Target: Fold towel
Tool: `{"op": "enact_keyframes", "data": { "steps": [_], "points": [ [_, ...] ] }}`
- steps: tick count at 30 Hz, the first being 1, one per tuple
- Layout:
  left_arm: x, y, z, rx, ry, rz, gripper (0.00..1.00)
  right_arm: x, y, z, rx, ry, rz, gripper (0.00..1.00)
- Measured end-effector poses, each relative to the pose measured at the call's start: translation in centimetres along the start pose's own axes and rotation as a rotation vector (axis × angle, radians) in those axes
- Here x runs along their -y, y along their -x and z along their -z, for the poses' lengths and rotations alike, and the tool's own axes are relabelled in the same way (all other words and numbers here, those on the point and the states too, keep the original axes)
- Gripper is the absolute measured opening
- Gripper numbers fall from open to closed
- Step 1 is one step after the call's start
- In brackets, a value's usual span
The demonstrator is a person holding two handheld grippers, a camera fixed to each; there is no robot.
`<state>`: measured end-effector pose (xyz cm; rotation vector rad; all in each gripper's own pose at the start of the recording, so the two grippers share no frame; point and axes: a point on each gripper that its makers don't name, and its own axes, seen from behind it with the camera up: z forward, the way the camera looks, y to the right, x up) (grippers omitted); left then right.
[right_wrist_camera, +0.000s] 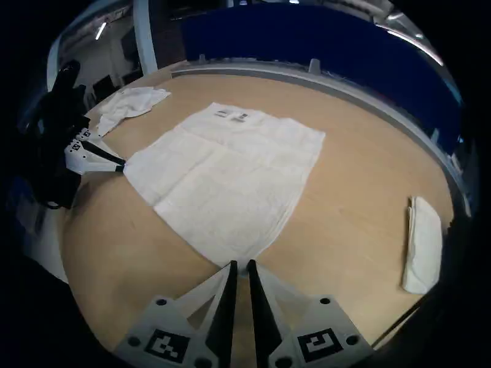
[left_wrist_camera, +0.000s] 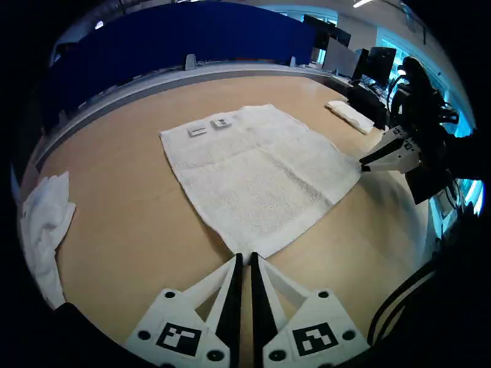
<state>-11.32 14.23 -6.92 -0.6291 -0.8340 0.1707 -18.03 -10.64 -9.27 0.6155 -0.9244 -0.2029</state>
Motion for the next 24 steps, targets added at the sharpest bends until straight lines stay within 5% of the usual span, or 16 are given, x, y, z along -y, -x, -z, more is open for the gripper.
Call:
{"op": "enact_keyframes", "data": {
  "steps": [9, 24],
  "points": [
    [-0.1, -1.2, 1.1, -0.018, 0.003, 0.031, 0.09, 0.2, -1.4, 1.6, -0.025, 0.002, 0.009, 0.14],
    [-1.2, -4.2, 6.5, -0.060, -0.003, 0.110, 0.09, 1.1, -4.1, 6.1, -0.067, -0.006, -0.027, 0.13]
  ]
}}
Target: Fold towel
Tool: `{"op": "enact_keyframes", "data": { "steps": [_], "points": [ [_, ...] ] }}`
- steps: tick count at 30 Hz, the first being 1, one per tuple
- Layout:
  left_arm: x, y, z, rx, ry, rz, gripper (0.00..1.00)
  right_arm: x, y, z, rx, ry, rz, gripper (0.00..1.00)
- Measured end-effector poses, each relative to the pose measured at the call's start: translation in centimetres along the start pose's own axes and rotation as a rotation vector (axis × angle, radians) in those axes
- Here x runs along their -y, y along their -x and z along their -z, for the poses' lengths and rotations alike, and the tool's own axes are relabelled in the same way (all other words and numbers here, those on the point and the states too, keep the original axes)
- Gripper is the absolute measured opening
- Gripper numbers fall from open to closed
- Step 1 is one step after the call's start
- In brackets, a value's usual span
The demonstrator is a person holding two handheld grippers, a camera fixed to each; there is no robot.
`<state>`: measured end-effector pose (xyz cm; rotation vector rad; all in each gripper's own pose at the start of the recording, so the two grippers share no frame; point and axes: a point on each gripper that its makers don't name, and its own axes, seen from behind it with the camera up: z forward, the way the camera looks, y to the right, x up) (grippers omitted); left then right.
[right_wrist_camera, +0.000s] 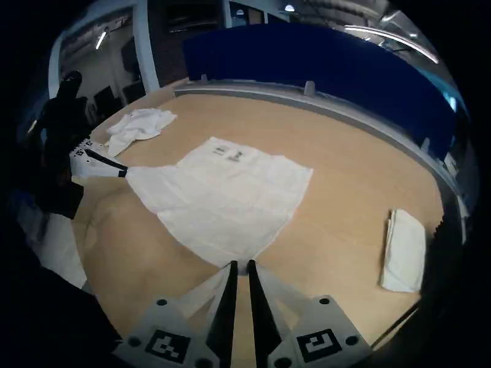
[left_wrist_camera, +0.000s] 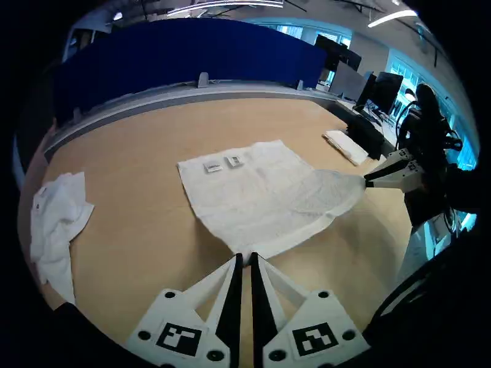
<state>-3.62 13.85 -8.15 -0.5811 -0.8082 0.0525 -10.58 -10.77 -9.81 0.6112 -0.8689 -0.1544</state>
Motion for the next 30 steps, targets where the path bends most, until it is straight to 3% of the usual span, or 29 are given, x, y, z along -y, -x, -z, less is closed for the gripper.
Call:
{"op": "enact_keyframes", "data": {
  "steps": [14, 21, 30],
  "points": [
    [-1.9, -1.8, 4.1, -0.021, 0.014, 0.067, 0.09, 1.0, -1.5, 3.7, -0.026, -0.005, -0.038, 0.13],
    [-2.0, -1.8, 4.0, -0.019, 0.013, 0.068, 0.09, 1.0, -1.6, 3.8, -0.029, -0.008, -0.052, 0.13],
    [-1.1, -2.9, 2.9, -0.021, -0.003, 0.101, 0.09, -0.2, -3.5, 2.6, -0.043, 0.000, -0.044, 0.13]
  ]
}}
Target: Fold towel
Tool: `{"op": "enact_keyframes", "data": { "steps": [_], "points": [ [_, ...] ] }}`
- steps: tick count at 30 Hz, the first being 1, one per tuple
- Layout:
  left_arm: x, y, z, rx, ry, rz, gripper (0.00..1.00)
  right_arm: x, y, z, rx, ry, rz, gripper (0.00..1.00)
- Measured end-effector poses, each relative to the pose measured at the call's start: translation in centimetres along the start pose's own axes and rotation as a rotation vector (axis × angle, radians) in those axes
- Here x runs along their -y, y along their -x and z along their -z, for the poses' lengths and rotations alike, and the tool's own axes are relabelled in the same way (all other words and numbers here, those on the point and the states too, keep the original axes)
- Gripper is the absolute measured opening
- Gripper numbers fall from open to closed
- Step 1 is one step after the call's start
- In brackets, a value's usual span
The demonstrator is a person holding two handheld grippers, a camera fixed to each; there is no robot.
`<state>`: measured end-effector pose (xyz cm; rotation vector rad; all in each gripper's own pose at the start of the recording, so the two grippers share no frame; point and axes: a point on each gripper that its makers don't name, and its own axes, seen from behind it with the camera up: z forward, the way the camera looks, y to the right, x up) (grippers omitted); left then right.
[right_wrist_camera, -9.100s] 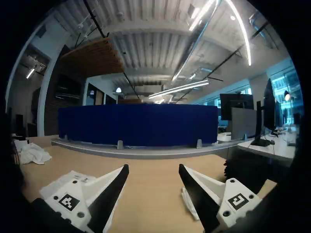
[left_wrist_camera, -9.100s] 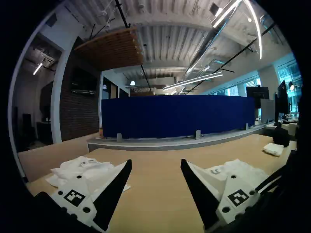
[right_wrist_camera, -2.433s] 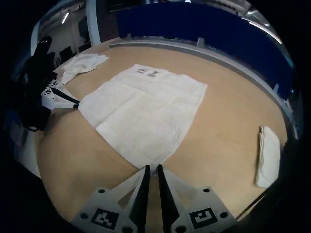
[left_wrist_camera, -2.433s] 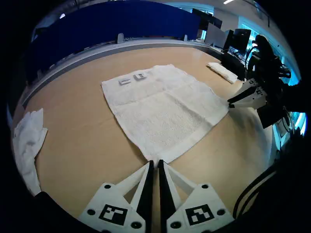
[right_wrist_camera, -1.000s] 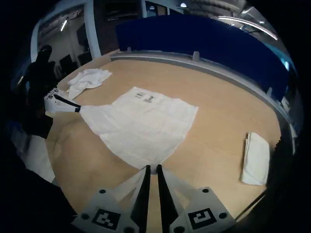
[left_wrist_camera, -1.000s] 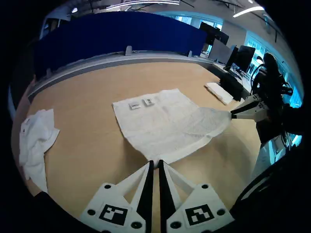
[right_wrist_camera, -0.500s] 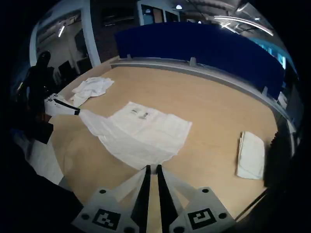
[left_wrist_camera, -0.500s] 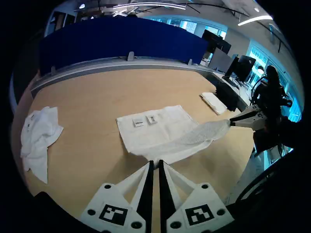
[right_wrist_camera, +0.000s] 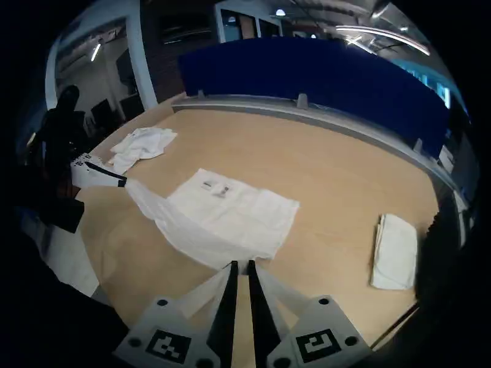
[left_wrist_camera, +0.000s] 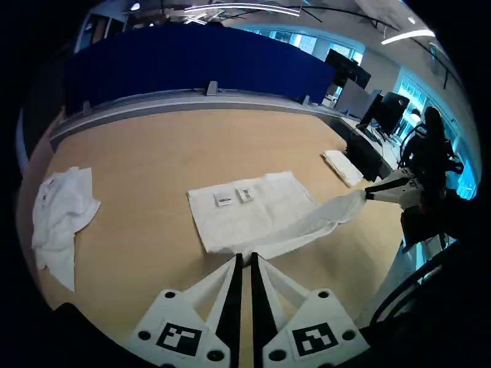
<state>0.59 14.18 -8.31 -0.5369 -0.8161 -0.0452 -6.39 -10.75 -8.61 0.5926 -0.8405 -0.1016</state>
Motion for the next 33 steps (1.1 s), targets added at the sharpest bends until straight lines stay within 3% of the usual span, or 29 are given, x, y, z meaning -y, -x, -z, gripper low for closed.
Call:
{"op": "enact_keyframes", "data": {
  "steps": [14, 20, 33],
  "points": [
    [3.2, -3.7, -4.7, -0.004, -0.026, 0.005, 0.09, -3.7, -3.3, -5.0, 0.009, 0.030, 0.019, 0.12],
    [4.5, -2.9, -6.8, 0.035, -0.033, 0.008, 0.09, -4.5, -3.0, -7.0, 0.036, 0.028, 0.002, 0.12],
    [5.8, -1.9, -9.8, 0.065, -0.033, -0.013, 0.09, -5.5, -1.8, -9.7, 0.065, 0.033, -0.043, 0.12]
  ]
}}
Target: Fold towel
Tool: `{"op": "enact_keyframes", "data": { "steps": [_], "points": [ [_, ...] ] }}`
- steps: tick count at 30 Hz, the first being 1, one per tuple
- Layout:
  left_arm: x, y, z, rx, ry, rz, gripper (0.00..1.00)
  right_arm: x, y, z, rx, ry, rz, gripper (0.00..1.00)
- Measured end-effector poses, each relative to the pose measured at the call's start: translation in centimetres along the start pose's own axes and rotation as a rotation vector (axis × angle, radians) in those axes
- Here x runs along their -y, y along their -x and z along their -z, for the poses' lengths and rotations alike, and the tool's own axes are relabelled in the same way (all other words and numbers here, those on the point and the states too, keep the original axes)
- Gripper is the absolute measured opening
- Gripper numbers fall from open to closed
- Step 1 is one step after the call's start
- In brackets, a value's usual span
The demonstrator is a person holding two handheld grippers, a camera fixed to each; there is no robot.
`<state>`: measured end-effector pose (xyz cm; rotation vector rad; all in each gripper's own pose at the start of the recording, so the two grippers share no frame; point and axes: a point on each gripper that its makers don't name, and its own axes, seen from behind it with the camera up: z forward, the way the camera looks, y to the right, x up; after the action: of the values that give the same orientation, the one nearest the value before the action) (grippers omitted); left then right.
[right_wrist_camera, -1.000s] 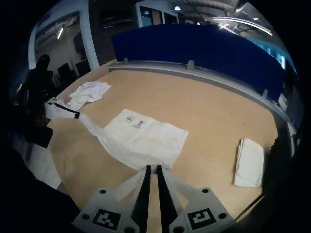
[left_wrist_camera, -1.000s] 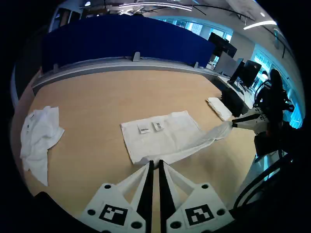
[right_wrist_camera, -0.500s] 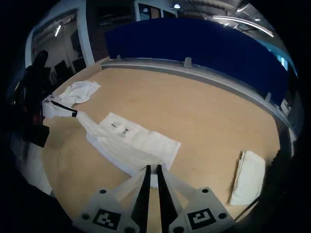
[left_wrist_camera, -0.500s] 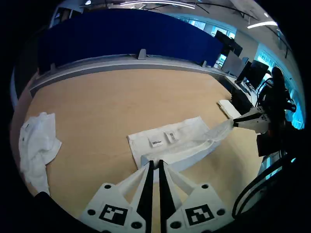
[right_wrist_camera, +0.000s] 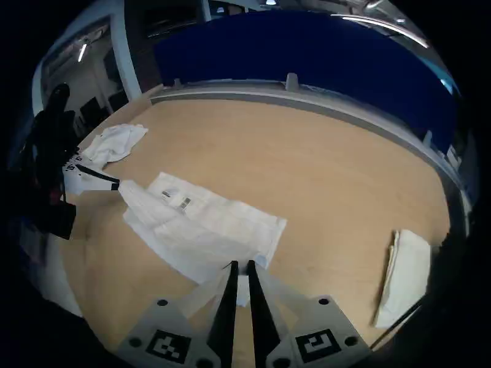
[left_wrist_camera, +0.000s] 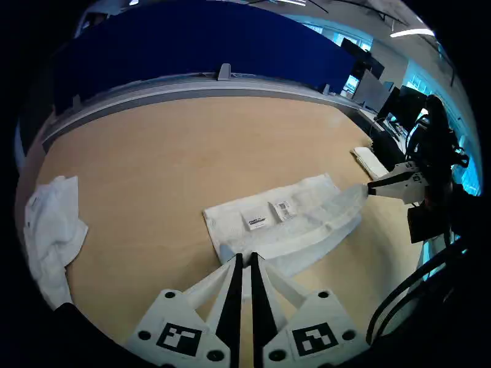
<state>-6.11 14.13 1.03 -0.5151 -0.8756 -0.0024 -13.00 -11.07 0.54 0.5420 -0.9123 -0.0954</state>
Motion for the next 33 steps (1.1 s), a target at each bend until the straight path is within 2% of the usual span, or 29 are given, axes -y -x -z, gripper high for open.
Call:
{"op": "enact_keyframes", "data": {
  "steps": [14, 20, 28, 30, 33],
  "points": [
    [1.6, -0.1, -2.7, 0.024, -0.013, 0.007, 0.09, -1.2, -0.8, -2.6, -0.004, 0.021, -0.047, 0.12],
    [2.3, -0.1, -3.5, 0.036, -0.018, 0.019, 0.09, -1.6, -0.9, -3.5, 0.006, 0.030, -0.041, 0.12],
    [3.0, -0.6, -4.4, 0.028, -0.038, 0.003, 0.12, -2.2, -1.1, -4.3, -0.001, 0.058, -0.026, 0.16],
    [3.3, -0.8, -4.5, 0.026, -0.048, 0.001, 0.17, -2.4, -1.1, -4.4, -0.004, 0.070, -0.019, 0.19],
    [3.7, -1.1, -4.6, 0.019, -0.066, -0.001, 0.30, -2.8, -1.3, -4.6, -0.014, 0.093, -0.007, 0.39]
  ]
}}
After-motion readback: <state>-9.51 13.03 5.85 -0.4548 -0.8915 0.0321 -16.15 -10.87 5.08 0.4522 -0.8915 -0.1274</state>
